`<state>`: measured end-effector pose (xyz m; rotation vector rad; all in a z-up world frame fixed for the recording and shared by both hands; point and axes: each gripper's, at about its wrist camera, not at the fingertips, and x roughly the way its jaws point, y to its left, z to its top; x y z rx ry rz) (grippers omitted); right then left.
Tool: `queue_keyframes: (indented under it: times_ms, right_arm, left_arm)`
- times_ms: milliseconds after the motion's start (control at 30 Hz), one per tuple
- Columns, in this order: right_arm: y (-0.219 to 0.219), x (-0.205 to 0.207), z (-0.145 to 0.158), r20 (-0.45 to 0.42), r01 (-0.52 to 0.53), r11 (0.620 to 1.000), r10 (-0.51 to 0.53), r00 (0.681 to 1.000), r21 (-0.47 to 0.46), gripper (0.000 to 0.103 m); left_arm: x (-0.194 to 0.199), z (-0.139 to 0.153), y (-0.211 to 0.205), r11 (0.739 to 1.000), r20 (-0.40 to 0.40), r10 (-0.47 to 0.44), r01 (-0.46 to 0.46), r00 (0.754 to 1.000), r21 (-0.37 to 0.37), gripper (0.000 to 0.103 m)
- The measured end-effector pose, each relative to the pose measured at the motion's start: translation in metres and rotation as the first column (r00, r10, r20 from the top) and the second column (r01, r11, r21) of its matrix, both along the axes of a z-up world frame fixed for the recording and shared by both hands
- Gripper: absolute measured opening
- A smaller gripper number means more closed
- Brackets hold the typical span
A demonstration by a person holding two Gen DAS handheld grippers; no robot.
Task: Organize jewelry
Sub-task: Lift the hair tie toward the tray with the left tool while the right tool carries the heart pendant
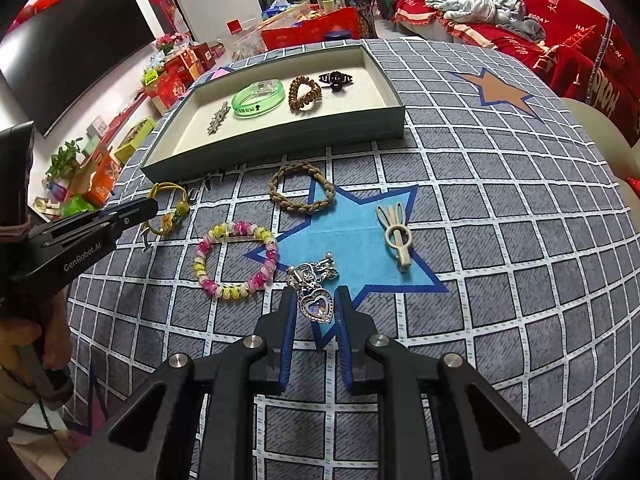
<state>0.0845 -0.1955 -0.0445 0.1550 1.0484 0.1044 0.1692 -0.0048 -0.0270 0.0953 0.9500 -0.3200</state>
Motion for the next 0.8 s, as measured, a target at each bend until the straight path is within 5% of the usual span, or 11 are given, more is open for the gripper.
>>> queue_keyframes:
  times_ms: [467, 800]
  right_arm:
    - [-0.007, 0.017, 0.026, 0.050, -0.002, 0.999, 0.000, 0.999, 0.047, 0.021]
    - [-0.004, 0.085, 0.058, 0.106, -0.036, 0.997, 0.028, 0.994, 0.069, 0.021]
  left_arm:
    - [0.006, 0.054, -0.003, 0.997, 0.085, -0.036, 0.041, 0.996, -0.063, 0.022]
    - [0.050, 0.070, -0.007, 0.996, 0.124, -0.026, 0.035, 0.992, -0.076, 0.022]
